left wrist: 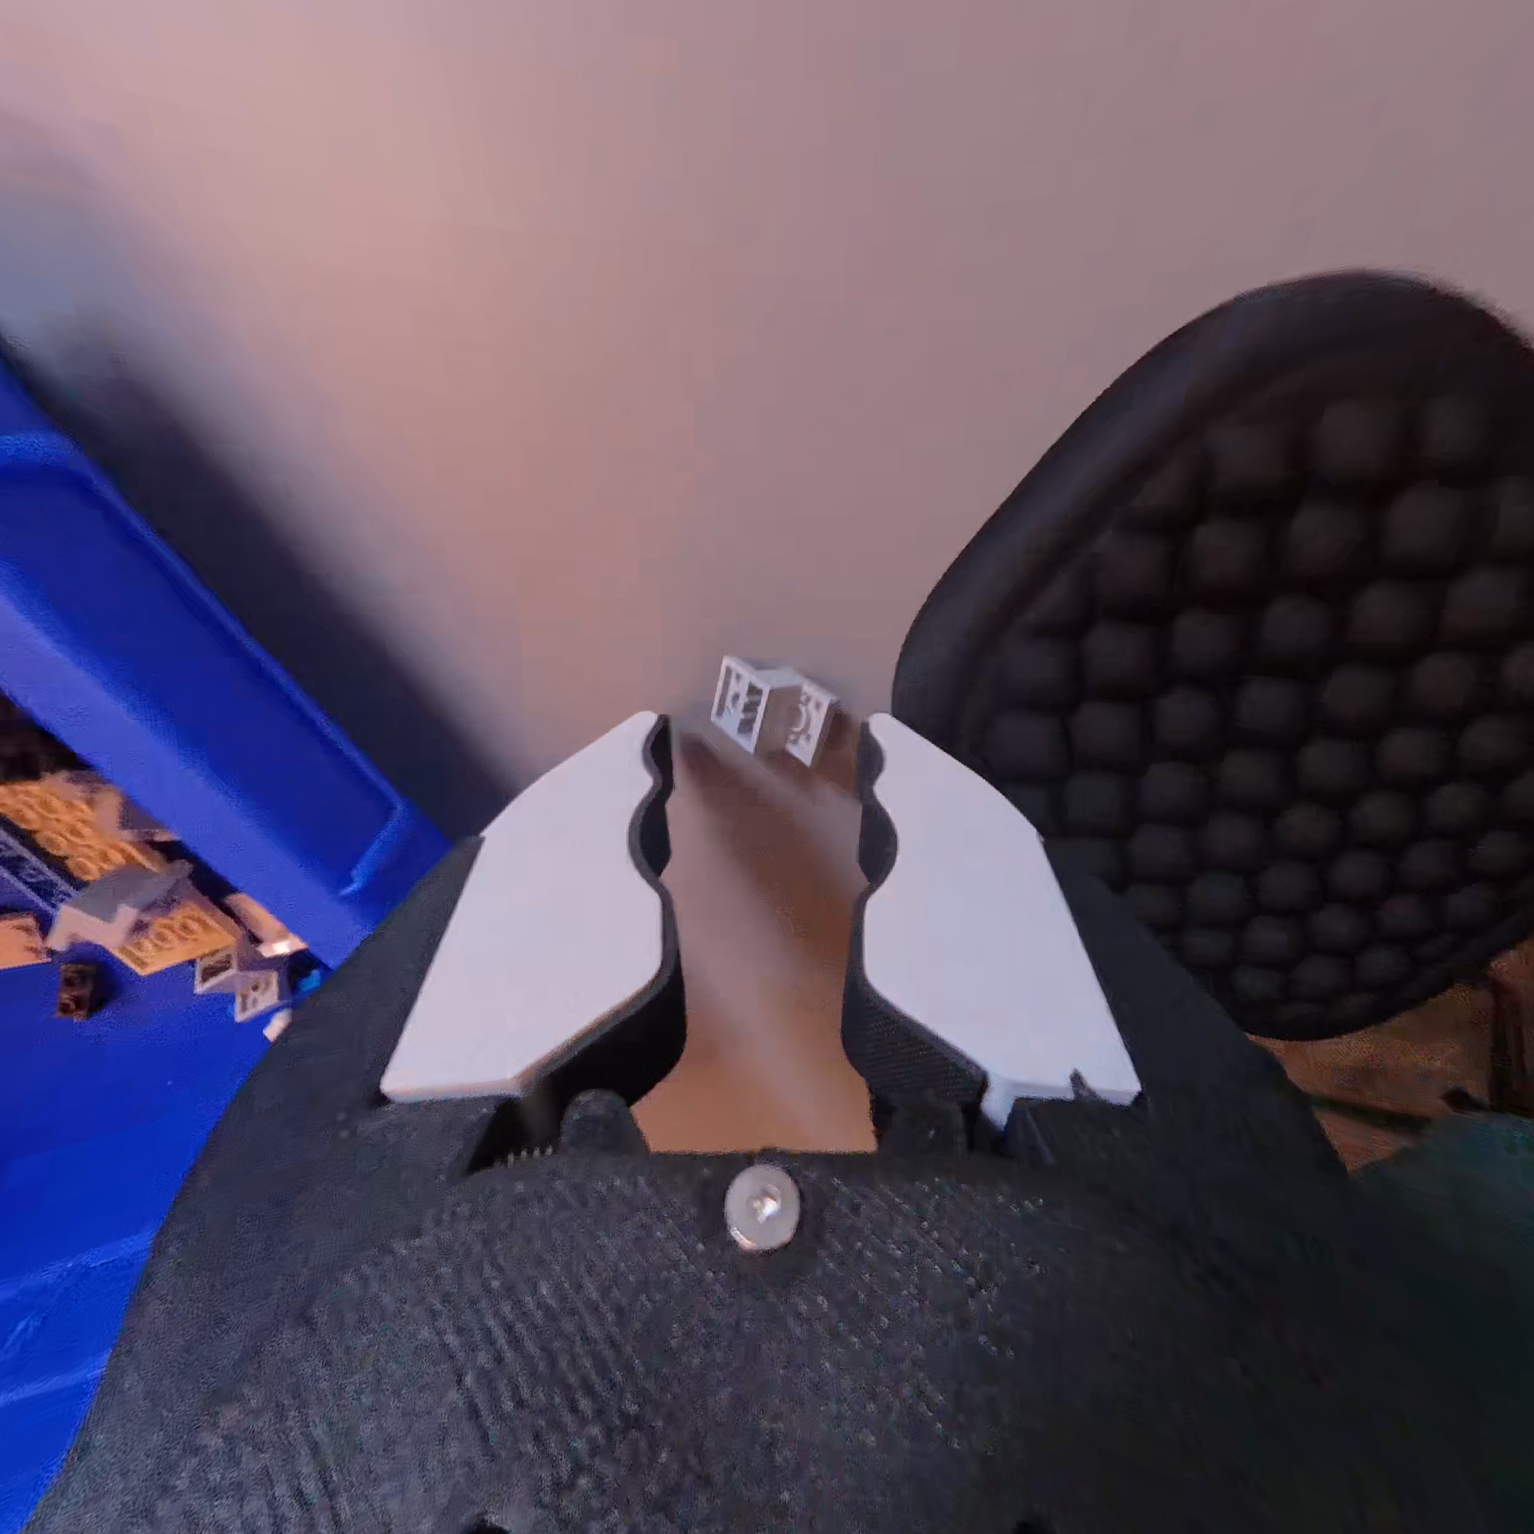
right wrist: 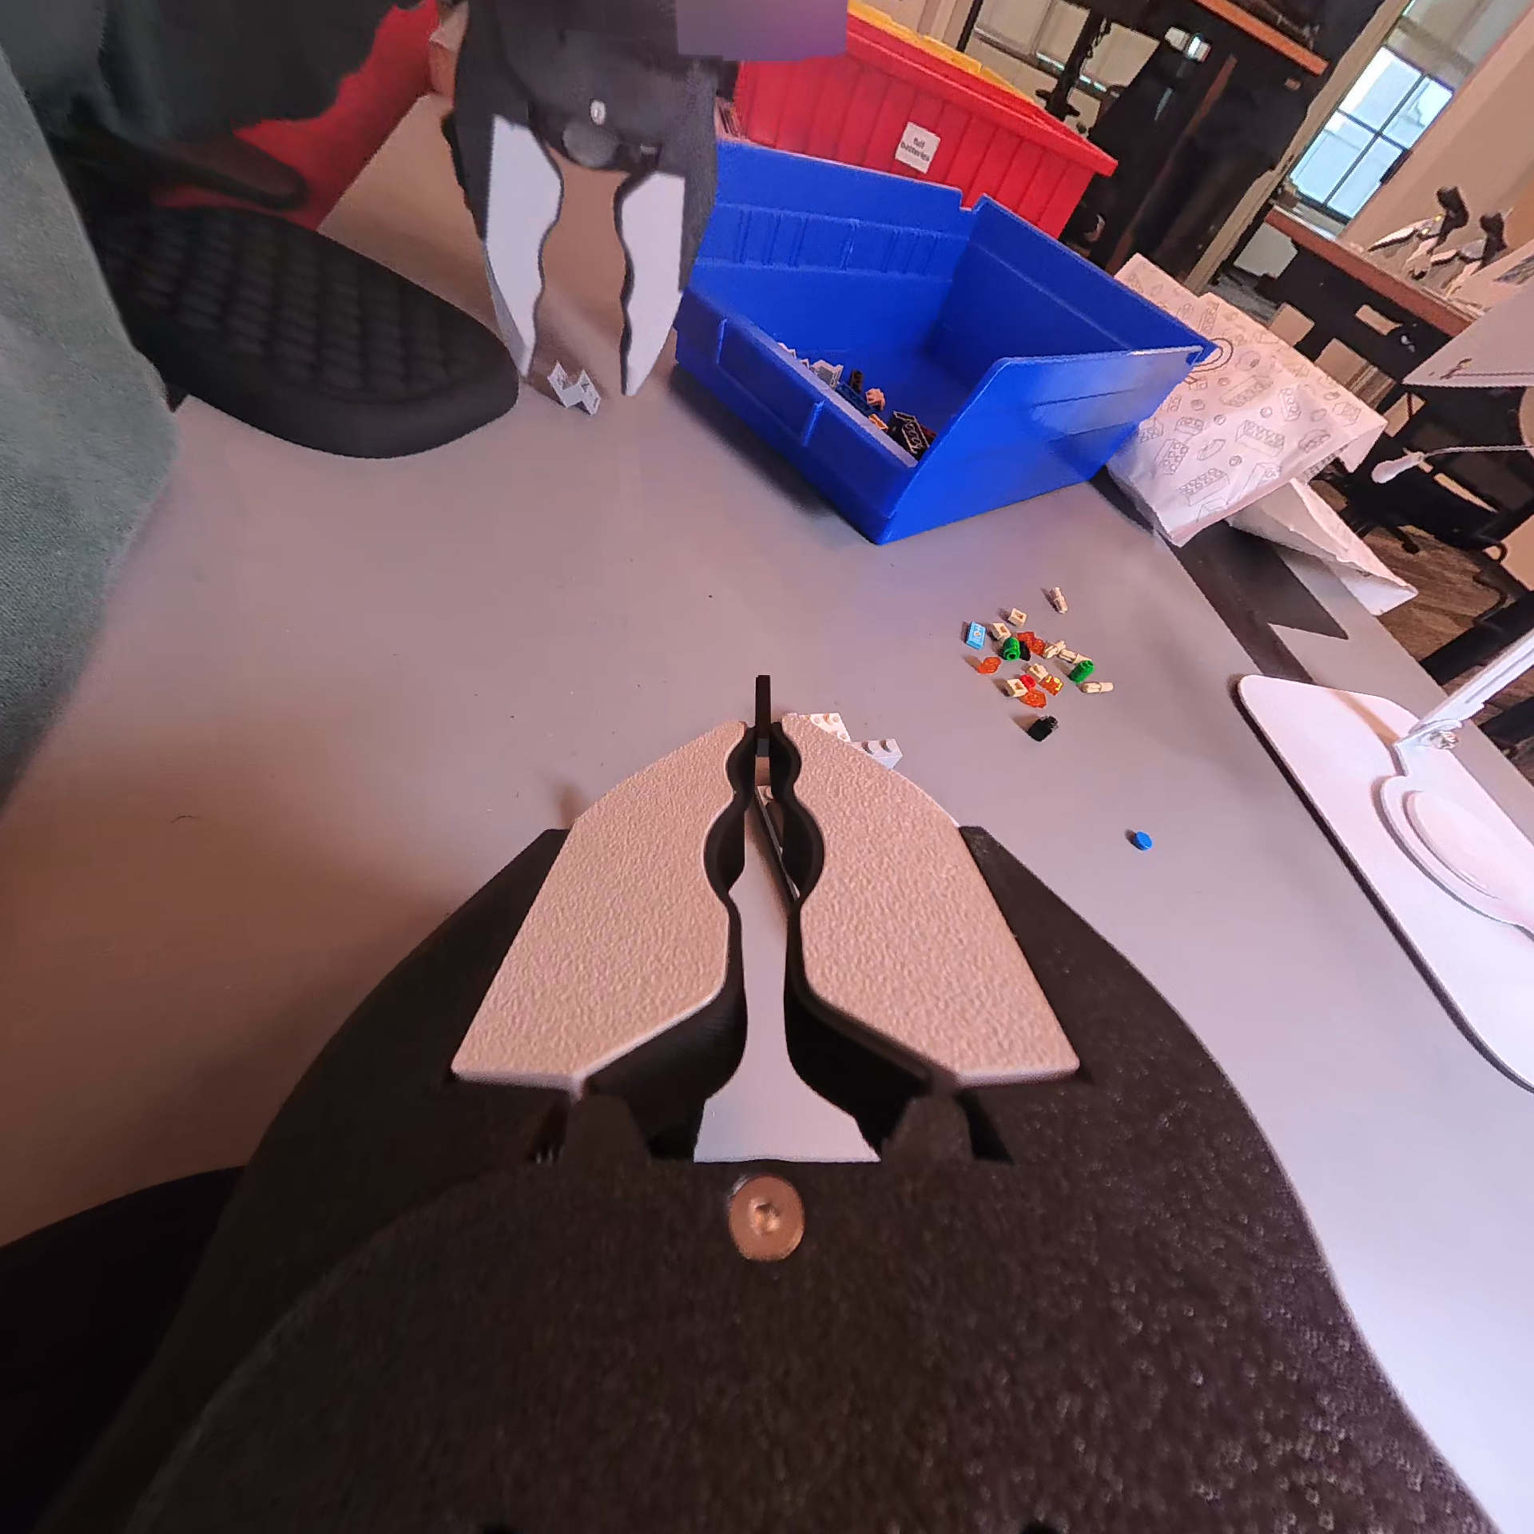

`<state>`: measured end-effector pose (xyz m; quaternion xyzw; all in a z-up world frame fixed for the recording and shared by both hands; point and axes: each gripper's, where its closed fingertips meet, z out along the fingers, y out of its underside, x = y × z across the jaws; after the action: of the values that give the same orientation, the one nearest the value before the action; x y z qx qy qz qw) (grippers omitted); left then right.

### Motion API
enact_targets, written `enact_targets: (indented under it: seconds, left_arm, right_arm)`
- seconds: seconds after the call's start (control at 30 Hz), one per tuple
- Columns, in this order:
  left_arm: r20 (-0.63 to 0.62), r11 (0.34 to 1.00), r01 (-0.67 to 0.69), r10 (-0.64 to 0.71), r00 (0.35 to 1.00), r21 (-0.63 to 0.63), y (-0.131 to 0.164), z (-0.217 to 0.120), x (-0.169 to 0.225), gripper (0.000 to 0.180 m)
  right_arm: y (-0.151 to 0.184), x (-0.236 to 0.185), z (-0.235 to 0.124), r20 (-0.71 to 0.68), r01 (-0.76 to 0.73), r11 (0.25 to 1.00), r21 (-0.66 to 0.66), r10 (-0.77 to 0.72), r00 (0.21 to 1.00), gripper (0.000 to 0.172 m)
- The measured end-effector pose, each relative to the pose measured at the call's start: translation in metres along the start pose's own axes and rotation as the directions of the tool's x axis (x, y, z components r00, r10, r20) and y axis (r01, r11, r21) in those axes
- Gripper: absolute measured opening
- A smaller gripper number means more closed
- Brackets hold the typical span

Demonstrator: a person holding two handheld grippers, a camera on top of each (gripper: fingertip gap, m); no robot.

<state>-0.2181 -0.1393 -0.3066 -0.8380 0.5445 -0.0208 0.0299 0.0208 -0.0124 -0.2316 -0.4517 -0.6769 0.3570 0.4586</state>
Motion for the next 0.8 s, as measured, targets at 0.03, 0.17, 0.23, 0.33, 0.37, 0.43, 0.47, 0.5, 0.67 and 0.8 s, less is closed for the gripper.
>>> enact_targets:
  seconds: [0.03,0.17,0.23,0.33,0.37,0.43,0.47,0.5,0.67,0.8]
  left_arm:
    - [-0.011,1.0,0.002,-0.002,1.0,-0.022,0.004,0.003,0.001,0.031]
    - [0.067,0.992,-0.056,0.049,0.997,0.112,-0.019,-0.017,-0.008,0.018]
    - [0.192,0.965,-0.08,0.031,0.981,0.249,-0.036,-0.044,-0.027,0.017]
    - [0.377,0.942,-0.028,-0.107,0.92,0.335,-0.033,-0.077,-0.073,0.017]
    - [0.418,0.94,0.001,-0.153,0.895,0.341,-0.028,-0.082,-0.087,0.018]
    - [0.438,0.938,0.089,-0.238,0.867,0.335,-0.016,-0.079,-0.107,0.03]
    - [0.427,0.938,0.139,-0.272,0.862,0.318,-0.011,-0.074,-0.112,0.05]
    - [0.419,0.938,0.165,-0.288,0.861,0.305,-0.008,-0.07,-0.116,0.062]
    - [0.375,0.931,0.173,-0.293,0.879,0.321,-0.014,-0.06,-0.116,0.075]
    - [0.353,0.84,0.03,-0.259,0.899,0.541,-0.069,-0.083,-0.105,0.056]
  right_arm:
    - [0.0,0.0,0.0,0.001,-0.003,1.0,0.001,0.003,1.0,0.003]
    - [-0.001,0.0,0.0,0.002,-0.013,1.0,0.009,0.013,1.0,0.003]
    - [-0.002,0.001,-0.001,0.001,-0.017,1.0,0.024,0.017,1.0,0.003]
    - [-0.006,0.001,-0.003,-0.003,-0.007,0.999,0.049,0.007,1.0,0.003]
    - [-0.008,0.001,-0.004,-0.004,-0.002,0.998,0.058,0.002,1.0,0.003]
    - [-0.011,0.0,-0.005,-0.006,0.014,0.997,0.08,-0.013,1.0,0.003]
    - [-0.012,-0.001,-0.006,-0.006,0.019,0.996,0.083,-0.019,1.0,0.003]
    - [-0.012,-0.001,-0.006,-0.005,0.022,0.997,0.079,-0.022,1.0,0.003]
    - [-0.007,-0.005,-0.002,0.008,0.03,0.998,0.054,-0.03,1.0,0.003]
    - [-0.008,-0.004,-0.003,-0.002,0.033,0.997,0.065,-0.033,0.999,0.003]
